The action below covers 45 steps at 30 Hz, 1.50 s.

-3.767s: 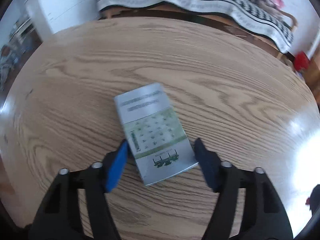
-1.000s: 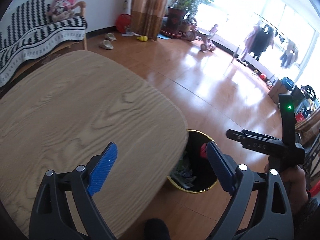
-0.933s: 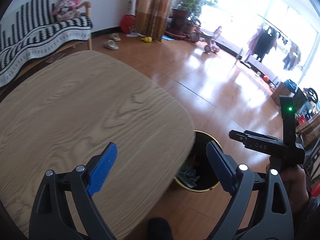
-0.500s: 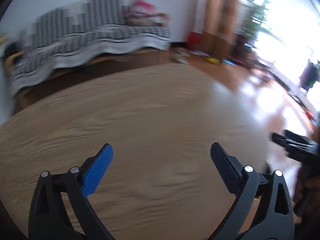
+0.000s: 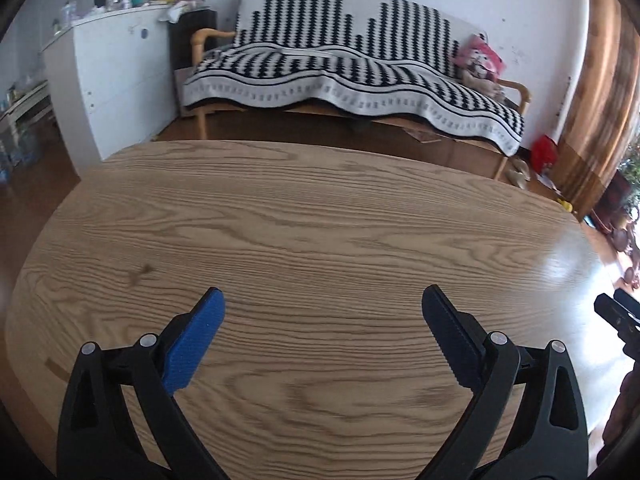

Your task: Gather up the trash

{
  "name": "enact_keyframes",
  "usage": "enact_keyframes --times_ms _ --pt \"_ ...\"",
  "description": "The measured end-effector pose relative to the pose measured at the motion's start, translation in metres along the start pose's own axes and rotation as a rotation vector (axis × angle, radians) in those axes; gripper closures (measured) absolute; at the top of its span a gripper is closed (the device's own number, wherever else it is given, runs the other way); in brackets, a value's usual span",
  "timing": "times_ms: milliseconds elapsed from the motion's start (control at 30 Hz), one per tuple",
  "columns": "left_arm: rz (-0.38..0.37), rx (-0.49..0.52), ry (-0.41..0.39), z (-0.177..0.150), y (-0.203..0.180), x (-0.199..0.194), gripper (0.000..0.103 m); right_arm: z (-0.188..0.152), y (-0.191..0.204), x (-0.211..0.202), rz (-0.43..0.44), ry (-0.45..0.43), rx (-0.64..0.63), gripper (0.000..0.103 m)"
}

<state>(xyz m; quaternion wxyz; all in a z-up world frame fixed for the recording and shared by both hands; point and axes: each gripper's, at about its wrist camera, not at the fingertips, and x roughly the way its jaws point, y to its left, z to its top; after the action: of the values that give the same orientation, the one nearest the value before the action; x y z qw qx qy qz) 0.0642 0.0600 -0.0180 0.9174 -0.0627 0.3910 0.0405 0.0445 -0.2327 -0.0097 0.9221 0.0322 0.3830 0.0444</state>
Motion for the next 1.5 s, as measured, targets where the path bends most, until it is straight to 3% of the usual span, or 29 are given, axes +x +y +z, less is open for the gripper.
enact_keyframes --times_ms 233,367,1500 --pt "0.052 0.034 -0.01 0.002 0.016 0.0 0.007 0.008 0.046 0.023 0.019 0.006 -0.043 0.007" --pt "0.035 0.033 -0.01 0.003 0.016 -0.001 0.007 0.008 0.057 0.031 0.016 0.012 -0.048 0.007" --pt "0.029 0.058 -0.003 -0.006 0.001 -0.005 0.007 0.005 0.044 0.039 -0.001 0.026 -0.035 0.007"
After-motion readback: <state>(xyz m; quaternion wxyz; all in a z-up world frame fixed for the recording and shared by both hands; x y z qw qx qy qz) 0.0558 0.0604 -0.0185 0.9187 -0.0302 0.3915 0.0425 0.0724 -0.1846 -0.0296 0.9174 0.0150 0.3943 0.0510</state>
